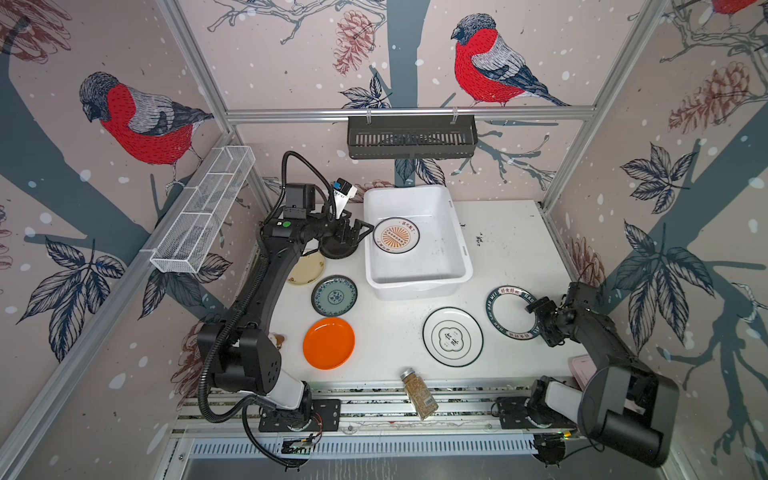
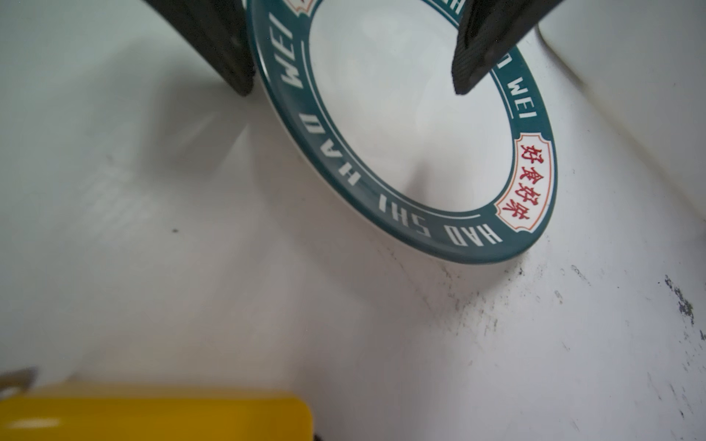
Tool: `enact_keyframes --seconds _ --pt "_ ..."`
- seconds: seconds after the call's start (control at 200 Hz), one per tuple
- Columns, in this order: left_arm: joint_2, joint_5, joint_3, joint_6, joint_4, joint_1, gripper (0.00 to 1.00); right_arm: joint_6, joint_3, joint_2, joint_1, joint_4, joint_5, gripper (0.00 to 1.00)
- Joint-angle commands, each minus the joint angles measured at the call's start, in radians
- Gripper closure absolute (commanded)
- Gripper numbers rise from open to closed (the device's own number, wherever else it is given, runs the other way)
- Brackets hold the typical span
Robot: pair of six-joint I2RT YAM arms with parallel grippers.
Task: Place the plates into the plastic bin on the countertop
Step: 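Close right gripper on the green-rimmed plate's rim and tilt it upright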
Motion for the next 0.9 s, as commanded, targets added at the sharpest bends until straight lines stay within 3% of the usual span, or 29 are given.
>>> enact_keyframes --seconds 0.0,0.175,0.32,0.675,0.896 --pt "0.001 -0.008 -0.009 0.010 0.022 -0.003 0.01 -0.020 -0.009 0.031 0.002 0.081 -0.087 0.21" --pt "-0.033 0.016 -0.042 -0.002 0.077 -0.004 0.02 -0.043 -0.027 0.050 0.000 0.104 -0.119 0.26" --pt "-0.028 0.004 -0.025 -0.002 0.072 -0.005 0.02 -0.050 -0.061 0.052 0.000 0.162 -0.193 0.39" --pt "-0.045 0.008 -0.076 -0.003 0.105 -0.006 0.02 -0.045 -0.121 0.049 0.002 0.228 -0.238 0.57" --pt "-0.051 0.015 -0.092 -0.013 0.123 -0.008 0.02 -0.025 -0.167 0.039 0.001 0.300 -0.266 0.59"
